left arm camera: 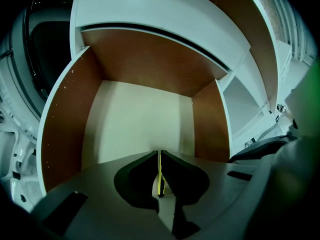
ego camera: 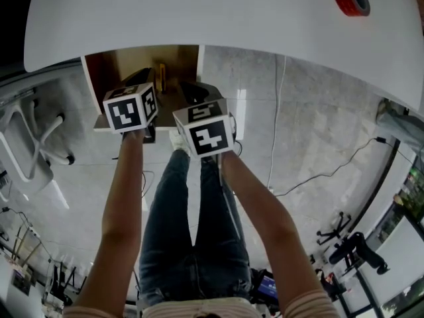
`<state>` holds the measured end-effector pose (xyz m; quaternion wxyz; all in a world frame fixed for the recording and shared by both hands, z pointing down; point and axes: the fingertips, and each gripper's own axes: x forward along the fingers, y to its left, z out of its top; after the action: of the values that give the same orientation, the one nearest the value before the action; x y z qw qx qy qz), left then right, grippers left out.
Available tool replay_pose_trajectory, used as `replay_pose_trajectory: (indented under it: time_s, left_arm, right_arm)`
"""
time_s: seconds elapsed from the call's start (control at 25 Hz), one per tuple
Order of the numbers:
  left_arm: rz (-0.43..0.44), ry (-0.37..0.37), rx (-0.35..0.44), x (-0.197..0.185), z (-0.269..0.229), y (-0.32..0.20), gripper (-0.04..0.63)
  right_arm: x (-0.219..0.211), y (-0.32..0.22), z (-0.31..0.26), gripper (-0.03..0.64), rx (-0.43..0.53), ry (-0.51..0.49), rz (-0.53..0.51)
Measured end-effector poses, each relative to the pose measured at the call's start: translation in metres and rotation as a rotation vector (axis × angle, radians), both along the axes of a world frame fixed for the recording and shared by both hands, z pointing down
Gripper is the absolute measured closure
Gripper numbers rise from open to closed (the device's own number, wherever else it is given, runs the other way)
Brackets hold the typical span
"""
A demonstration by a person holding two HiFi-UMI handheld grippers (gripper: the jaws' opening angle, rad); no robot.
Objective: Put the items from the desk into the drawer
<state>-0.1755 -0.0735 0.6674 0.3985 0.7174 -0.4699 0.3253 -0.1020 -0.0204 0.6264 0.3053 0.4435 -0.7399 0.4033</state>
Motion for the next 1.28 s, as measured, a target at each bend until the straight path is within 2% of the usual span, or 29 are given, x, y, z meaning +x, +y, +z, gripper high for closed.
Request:
replay_pose_trajectory:
  time_s: [0.28, 0.48, 0.72, 1.04, 1.28]
  left_arm:
    - [0.008, 0.070, 0.054, -0.003, -0.039, 0.003, 0.586]
    - [0.028, 0.122, 0.181, -0.015, -0.096, 0.018, 0.586]
    - [0.044, 0.193, 0.296, -0.020, -0.164, 0.033, 0.586]
    - [0.087, 0.262, 0.407, -0.031, -0.237, 0.063, 0.586]
    - [0.109, 0.282, 0.453, -0.045, -0.276, 0.087, 0.586]
  right_arm:
    - [-0.003, -0.008, -0.033, 0.600, 0.069, -0.037, 0.015]
    - [-0.005, 0.000, -0.076, 0.600, 0.163, -0.053, 0.007]
    - [-0.001, 0.010, -0.129, 0.601, 0.260, -0.082, 0.013]
    - [0.001, 0.034, -0.191, 0.600, 0.357, -0.123, 0.025]
    - [0.001, 0.053, -0.234, 0.601, 0.423, -0.134, 0.034]
